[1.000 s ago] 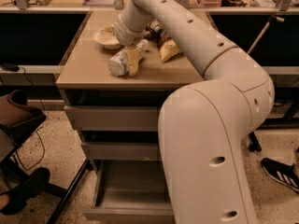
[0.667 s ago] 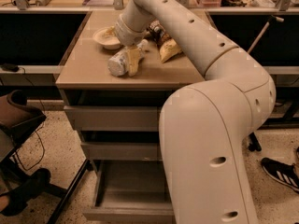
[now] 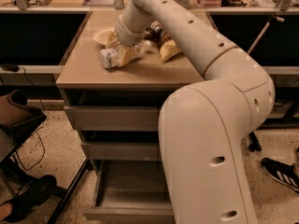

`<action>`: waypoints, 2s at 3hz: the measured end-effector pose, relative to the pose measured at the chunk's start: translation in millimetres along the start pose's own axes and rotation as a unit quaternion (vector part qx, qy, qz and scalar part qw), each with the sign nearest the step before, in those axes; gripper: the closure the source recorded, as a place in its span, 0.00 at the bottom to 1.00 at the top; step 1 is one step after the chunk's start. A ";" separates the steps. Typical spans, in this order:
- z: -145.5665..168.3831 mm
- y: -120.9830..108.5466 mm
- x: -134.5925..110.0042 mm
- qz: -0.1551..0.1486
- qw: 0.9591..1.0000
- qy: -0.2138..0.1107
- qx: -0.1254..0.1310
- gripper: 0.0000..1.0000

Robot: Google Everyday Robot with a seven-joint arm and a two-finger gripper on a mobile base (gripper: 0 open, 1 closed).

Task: Place blue plastic bottle into bottom drawer

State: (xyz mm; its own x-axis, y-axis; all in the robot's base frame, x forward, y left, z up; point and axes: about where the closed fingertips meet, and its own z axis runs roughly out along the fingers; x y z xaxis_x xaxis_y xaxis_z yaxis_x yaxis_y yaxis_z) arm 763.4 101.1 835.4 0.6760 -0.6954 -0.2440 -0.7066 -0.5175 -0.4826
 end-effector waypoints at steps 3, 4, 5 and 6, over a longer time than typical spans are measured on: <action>-140.8 -8.4 -58.0 0.052 0.973 0.101 0.202 1.00; -213.4 0.9 -95.0 0.041 0.943 0.159 0.288 1.00; -228.6 68.0 -95.2 0.087 0.930 0.207 0.291 1.00; -171.5 172.7 -47.6 0.222 0.932 0.194 0.209 1.00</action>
Offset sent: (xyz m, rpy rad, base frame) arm -0.1362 0.0000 0.0822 0.1974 -0.3050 -0.5248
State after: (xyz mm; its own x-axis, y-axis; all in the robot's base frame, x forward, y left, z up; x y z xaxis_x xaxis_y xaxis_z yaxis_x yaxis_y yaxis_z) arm 573.3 -40.7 907.9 0.1518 -0.9648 -0.2146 -0.7009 0.0480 -0.7117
